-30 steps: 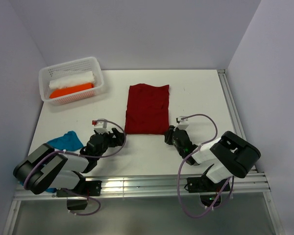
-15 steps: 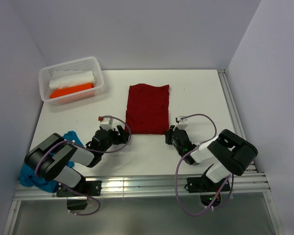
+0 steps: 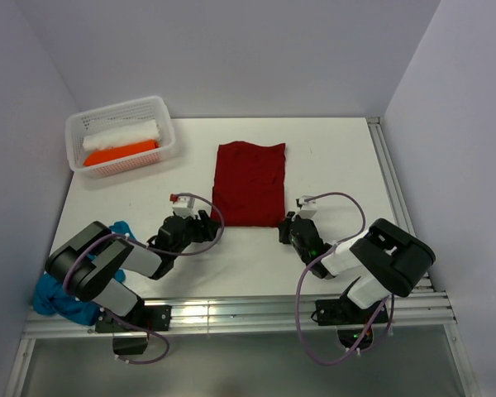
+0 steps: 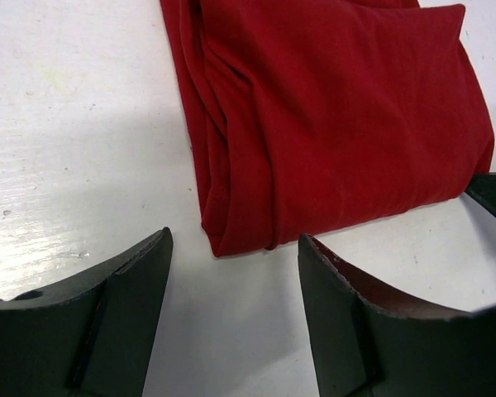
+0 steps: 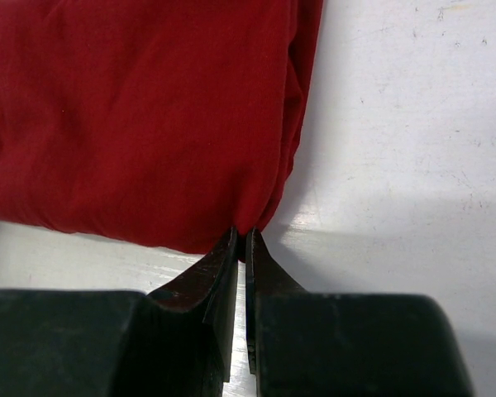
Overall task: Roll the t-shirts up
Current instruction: Roll the tshirt
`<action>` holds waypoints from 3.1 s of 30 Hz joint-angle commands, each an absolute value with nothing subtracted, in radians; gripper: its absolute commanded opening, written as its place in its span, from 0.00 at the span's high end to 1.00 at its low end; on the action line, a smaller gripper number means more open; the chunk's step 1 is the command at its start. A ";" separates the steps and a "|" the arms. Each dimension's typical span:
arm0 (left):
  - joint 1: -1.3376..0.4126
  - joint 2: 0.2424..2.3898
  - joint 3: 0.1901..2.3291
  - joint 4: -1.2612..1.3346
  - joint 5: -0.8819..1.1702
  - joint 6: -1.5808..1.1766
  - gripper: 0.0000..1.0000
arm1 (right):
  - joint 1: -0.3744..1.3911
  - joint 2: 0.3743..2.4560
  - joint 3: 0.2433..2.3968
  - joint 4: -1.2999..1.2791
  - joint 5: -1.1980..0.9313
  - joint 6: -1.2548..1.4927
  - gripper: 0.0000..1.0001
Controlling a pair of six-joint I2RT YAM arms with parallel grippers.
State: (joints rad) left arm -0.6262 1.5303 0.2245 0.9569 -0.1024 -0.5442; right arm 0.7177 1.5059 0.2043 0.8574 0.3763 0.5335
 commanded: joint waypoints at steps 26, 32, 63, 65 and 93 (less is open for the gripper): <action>-0.638 1.603 0.334 0.931 0.005 -0.523 1.00 | 0.749 1.336 0.291 0.523 0.452 0.564 1.00; -0.666 1.456 0.345 0.717 0.005 -0.586 1.00 | 0.804 1.177 0.362 0.188 0.517 0.696 1.00; -0.674 1.005 0.345 0.035 0.146 -0.854 1.00 | 0.870 0.773 0.455 -0.541 0.304 0.956 1.00; -0.631 0.994 0.362 0.003 0.161 -0.850 1.00 | 0.870 0.782 0.494 -0.601 0.317 0.940 1.00; -0.496 1.322 0.830 -0.307 0.278 -0.719 1.00 | 0.641 0.907 0.721 -0.652 0.201 0.718 1.00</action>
